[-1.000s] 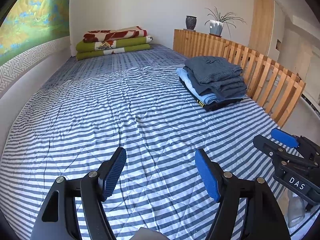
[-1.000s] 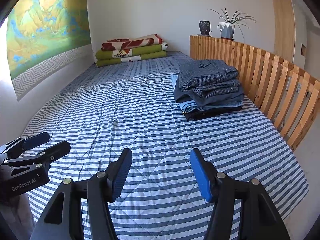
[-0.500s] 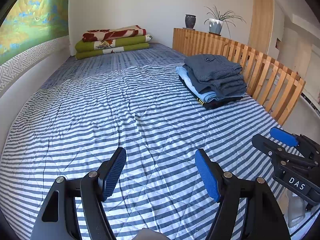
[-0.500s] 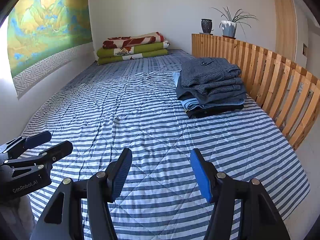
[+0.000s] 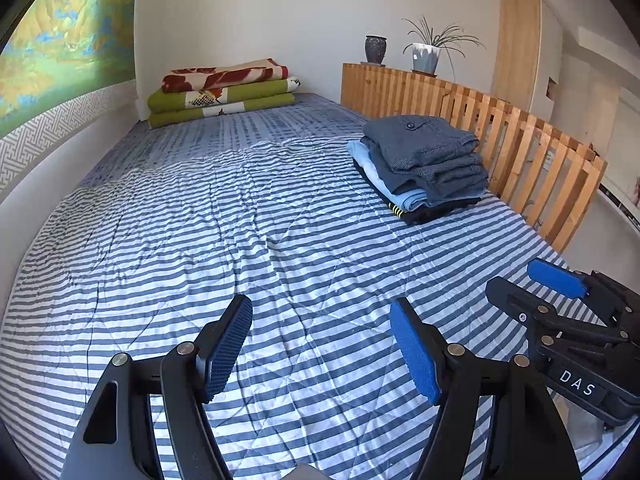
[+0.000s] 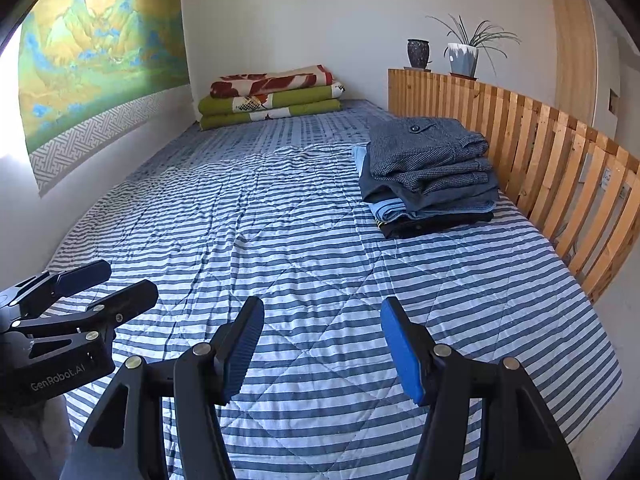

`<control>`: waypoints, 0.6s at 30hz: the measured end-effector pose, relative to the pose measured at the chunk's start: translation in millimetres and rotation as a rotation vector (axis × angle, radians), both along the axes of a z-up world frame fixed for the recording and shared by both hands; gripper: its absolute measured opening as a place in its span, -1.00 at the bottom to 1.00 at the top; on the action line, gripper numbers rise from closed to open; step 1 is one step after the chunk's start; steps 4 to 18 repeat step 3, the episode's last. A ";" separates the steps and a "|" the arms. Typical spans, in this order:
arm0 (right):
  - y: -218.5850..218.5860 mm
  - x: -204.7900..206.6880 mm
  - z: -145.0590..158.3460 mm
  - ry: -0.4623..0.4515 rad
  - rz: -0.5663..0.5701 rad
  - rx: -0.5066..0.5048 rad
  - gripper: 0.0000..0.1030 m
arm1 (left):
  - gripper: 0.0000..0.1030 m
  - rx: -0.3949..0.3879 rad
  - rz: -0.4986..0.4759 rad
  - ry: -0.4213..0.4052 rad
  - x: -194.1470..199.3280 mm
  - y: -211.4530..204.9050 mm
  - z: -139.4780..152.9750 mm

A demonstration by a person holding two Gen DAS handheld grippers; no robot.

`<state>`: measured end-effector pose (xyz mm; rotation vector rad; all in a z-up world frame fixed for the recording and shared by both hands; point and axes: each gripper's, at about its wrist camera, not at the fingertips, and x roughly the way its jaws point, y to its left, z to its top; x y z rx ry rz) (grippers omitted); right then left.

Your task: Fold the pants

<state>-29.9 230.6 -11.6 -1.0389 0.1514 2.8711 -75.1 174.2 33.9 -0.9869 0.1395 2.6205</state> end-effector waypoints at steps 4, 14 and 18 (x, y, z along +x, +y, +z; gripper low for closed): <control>-0.7 0.4 -1.4 0.001 -0.002 0.013 0.10 | 0.45 0.001 -0.003 -0.006 1.3 -0.8 -1.0; -0.7 0.4 -1.4 0.001 -0.002 0.013 0.10 | 0.45 0.001 -0.003 -0.006 1.3 -0.8 -1.0; -0.7 0.4 -1.4 0.001 -0.002 0.013 0.10 | 0.45 0.001 -0.003 -0.006 1.3 -0.8 -1.0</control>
